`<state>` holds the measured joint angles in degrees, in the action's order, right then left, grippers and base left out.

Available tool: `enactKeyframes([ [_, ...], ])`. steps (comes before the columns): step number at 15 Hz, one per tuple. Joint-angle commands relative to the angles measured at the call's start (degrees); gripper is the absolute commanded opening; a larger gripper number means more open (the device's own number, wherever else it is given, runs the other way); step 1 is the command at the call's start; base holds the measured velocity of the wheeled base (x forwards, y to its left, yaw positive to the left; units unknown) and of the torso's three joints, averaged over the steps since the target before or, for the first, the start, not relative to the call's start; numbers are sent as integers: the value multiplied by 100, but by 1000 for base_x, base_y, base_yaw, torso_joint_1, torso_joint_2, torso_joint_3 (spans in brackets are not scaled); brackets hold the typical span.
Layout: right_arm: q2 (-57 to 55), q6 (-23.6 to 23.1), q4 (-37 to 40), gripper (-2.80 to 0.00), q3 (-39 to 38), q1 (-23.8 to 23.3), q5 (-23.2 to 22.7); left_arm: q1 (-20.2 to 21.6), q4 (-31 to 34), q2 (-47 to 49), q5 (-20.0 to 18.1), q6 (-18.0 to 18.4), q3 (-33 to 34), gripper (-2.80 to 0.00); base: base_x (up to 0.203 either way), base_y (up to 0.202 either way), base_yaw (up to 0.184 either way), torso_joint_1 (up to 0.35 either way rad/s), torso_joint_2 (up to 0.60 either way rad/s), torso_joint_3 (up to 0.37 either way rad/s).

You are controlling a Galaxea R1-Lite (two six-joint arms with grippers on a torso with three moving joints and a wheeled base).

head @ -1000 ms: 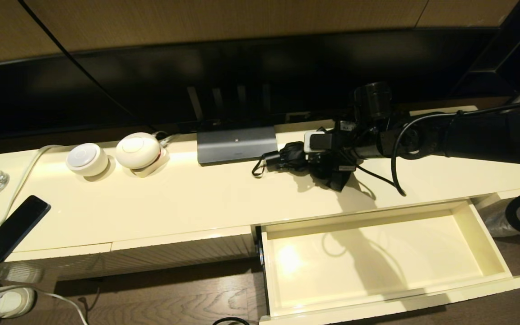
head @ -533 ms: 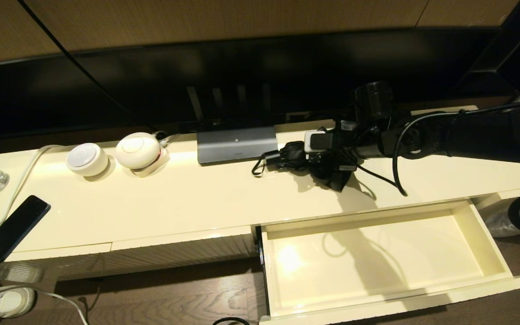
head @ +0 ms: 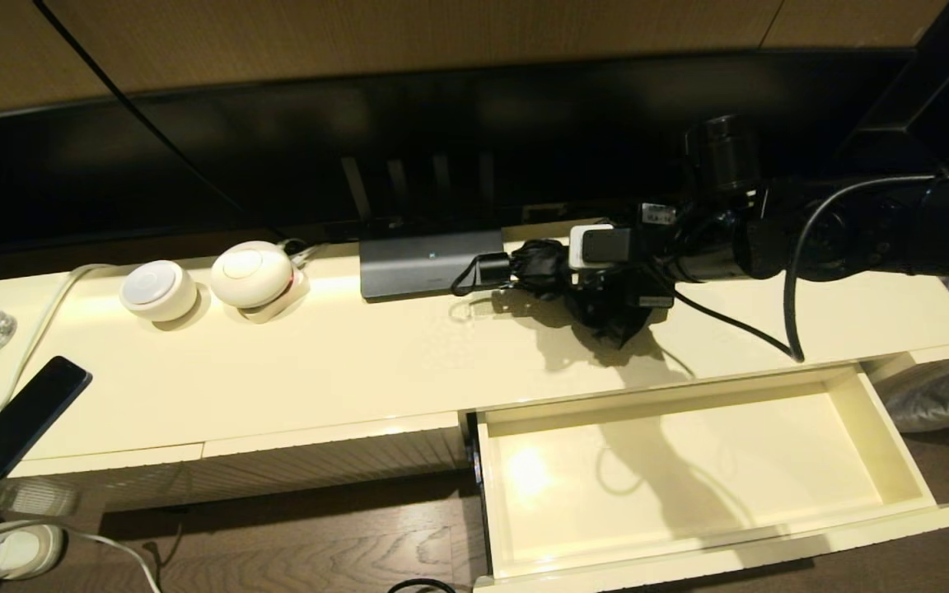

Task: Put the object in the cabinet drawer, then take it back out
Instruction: Put the umbrella in the drawer

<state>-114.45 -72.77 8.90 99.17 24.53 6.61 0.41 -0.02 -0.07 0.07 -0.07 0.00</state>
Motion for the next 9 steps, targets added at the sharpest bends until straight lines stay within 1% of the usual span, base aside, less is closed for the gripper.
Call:
enactKeyframes([
  [1, 647, -37, 6, -280, -486, 82, 4, 2, -6, 7, 1, -1, 18, -280, 0, 0, 0, 0, 0, 0],
  [5, 1189, -27, 7, -280, -1140, 134, 12, 2, 2, 7, 1, -1, 18, -280, 0, 0, 0, 0, 0, 0],
  [7, 1762, -27, 15, -280, -1968, 64, 81, 2, -6, 7, 1, -1, 18, -280, 0, 0, 0, 0, 0, 0],
  [9, 2308, 2, 113, -280, -2697, -198, 177, 2, -6, 7, 1, -1, 18, -280, 0, 0, 0, 0, 0, 0],
])
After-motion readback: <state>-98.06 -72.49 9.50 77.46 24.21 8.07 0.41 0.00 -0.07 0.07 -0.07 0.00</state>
